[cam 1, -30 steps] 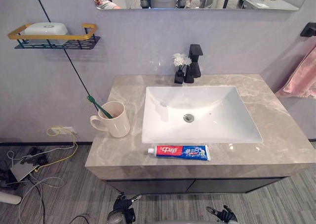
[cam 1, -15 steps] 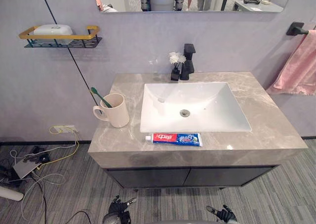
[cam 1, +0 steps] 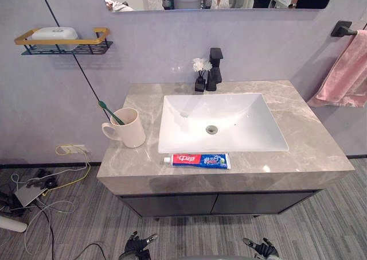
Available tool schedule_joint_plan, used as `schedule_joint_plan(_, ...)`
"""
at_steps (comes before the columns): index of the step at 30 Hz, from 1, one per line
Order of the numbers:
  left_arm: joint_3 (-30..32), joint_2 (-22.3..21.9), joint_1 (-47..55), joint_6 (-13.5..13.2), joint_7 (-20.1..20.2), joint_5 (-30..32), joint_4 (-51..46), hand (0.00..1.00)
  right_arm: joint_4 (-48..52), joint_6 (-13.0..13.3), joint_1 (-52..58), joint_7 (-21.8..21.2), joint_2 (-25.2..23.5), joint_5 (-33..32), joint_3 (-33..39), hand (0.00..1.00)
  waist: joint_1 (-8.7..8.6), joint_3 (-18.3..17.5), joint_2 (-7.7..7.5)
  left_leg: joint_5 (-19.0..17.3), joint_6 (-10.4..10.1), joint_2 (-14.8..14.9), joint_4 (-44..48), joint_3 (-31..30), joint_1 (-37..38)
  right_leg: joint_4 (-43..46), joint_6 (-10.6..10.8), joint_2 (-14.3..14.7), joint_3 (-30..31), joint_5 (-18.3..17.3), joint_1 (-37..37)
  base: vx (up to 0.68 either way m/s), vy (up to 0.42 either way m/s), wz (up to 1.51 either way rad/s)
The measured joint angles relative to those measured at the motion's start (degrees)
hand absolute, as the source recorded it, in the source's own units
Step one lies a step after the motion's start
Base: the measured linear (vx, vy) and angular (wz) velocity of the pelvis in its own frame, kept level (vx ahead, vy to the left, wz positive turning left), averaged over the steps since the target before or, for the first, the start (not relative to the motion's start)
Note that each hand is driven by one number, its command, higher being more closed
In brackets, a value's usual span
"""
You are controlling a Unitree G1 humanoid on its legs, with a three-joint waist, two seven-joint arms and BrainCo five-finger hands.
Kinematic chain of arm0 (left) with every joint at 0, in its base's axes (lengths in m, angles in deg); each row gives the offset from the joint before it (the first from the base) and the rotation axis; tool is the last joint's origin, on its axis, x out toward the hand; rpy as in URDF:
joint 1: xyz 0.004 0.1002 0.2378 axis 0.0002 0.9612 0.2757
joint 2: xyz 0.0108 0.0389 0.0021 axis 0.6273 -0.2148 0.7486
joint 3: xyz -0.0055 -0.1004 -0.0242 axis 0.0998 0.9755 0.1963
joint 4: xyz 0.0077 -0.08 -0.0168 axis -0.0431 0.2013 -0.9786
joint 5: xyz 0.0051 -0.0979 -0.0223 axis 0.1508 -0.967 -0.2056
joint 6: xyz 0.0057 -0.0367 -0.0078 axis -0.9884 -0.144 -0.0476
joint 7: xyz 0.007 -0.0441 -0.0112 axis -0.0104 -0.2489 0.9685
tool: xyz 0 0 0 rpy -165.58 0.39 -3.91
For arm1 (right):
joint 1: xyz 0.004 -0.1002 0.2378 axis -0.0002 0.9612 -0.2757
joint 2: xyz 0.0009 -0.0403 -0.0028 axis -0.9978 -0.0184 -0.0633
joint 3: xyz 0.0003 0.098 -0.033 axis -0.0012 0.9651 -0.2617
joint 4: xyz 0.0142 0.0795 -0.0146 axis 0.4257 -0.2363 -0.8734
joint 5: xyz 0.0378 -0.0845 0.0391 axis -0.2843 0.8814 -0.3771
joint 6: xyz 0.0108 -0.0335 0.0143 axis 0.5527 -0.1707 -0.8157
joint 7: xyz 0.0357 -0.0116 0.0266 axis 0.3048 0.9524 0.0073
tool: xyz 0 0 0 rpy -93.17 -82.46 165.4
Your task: Organize washtable
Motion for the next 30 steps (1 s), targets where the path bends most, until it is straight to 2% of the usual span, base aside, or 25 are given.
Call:
schedule_joint_plan(3,-1.9,0.8,-0.1,-0.5,0.0,2.0,0.1,0.0,-2.0,-0.3,0.6,-0.2,0.5,-2.2,3.5,0.0,-0.01,0.1,-0.12,0.1,0.1,-0.1,0.0,-0.1,0.2,-0.1,0.0,-0.3,-0.4,0.0,0.1,-0.05,-0.013,0.04)
schedule_joint_plan(12,-1.3,1.7,0.2,-0.5,-0.4,1.8,0.2,0.0,-2.7,-0.7,2.1,-0.7,1.6,-2.8,8.7,0.0,-0.02,0.5,0.32,0.6,-0.1,-0.1,-0.7,-1.5,0.7,-1.2,0.3,-0.3,-2.0,0.2,2.0,-0.04,-0.022,0.08)
schedule_joint_plan(25,16.3,4.9,2.8,-0.3,-4.0,-1.8,-0.9,0.0,-2.3,-0.7,0.9,-0.7,2.9,-3.8,12.1,0.0,0.33,0.6,0.85,1.5,-0.3,0.0,-2.3,-3.8,0.7,-2.8,0.3,-0.3,-5.2,0.2,3.9,-0.01,-0.029,0.11)
schedule_joint_plan(28,20.7,5.6,2.9,-0.2,-5.1,-4.0,-5.8,0.0,-1.3,-0.6,1.0,-0.6,2.8,-3.8,13.8,0.0,0.54,0.6,1.02,1.6,-0.3,0.1,-2.3,-3.9,0.6,-2.8,0.3,-0.4,-5.4,0.2,4.1,-0.01,-0.02,0.03)
schedule_joint_plan(30,21.0,6.3,3.2,-0.1,-6.6,-5.3,-13.0,0.0,-0.4,-0.6,1.5,-0.6,2.8,-3.8,13.7,0.0,1.04,0.6,1.1,1.6,-0.3,0.3,-2.3,-4.2,0.4,-2.8,0.3,-0.4,-5.8,0.2,4.1,-0.03,-0.033,0.08)
